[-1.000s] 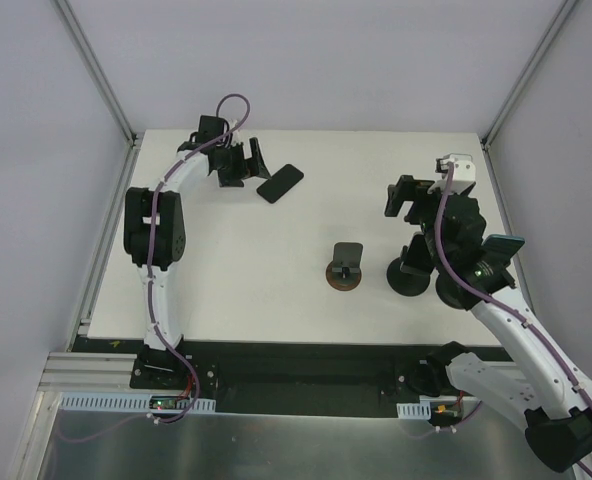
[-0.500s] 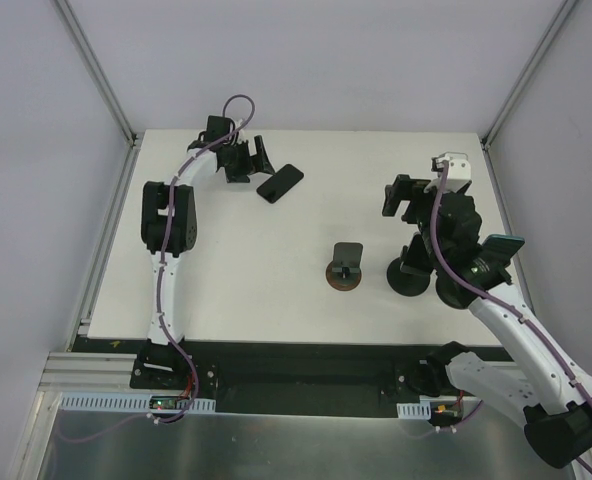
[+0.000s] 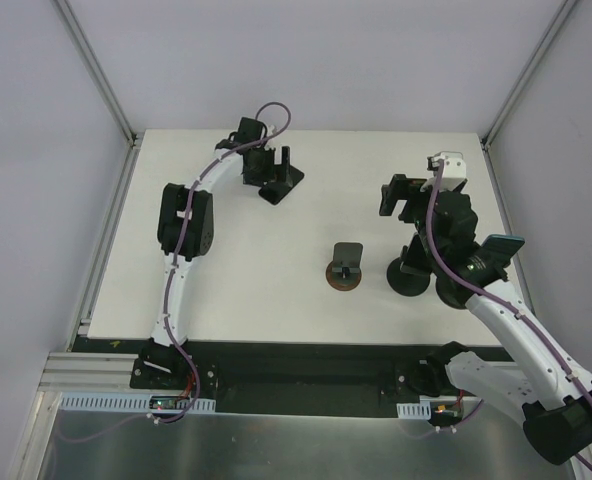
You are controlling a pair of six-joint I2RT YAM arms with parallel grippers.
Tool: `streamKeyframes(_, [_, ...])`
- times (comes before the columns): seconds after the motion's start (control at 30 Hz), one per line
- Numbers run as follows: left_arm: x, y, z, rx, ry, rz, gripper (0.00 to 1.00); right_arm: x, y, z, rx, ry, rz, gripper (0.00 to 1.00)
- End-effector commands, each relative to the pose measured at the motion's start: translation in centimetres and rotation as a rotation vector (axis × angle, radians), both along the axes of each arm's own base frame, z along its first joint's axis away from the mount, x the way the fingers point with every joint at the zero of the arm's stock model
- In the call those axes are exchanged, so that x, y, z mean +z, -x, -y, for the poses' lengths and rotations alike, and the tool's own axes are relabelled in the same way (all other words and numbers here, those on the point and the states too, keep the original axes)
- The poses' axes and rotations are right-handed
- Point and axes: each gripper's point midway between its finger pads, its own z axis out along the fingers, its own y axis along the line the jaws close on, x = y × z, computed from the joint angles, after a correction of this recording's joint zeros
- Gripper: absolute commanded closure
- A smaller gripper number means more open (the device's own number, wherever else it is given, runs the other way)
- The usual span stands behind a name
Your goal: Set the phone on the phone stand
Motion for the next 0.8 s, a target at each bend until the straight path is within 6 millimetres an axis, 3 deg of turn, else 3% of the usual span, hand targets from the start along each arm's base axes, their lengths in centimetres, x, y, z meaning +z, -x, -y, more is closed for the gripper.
streamKeyframes(0.0, [-2.4,3.6,-1.4,-0.065,-0.258,-0.081,0.01,1.4,-0.2,-0.3,0.008,-0.036,0.055,0.03])
streamKeyframes(0.27, [-4.4,5.5,-0.5,-0.171,-0.372,-0.101,0.01,1.3,-0.3,-0.3,0.003,-0.038,0.057,0.03])
streamKeyframes(0.43, [-5.4,6.0,-1.1,-0.166,-0.411,-0.136,0.02,1.3,-0.4,-0.3,0.003,-0.037,0.057,0.03])
streamKeyframes(0.77, [-6.1,6.8,-1.1,-0.223,-0.453,-0.162,0.29,1.2,-0.4,-0.2,0.0,-0.037,0.057,0.03])
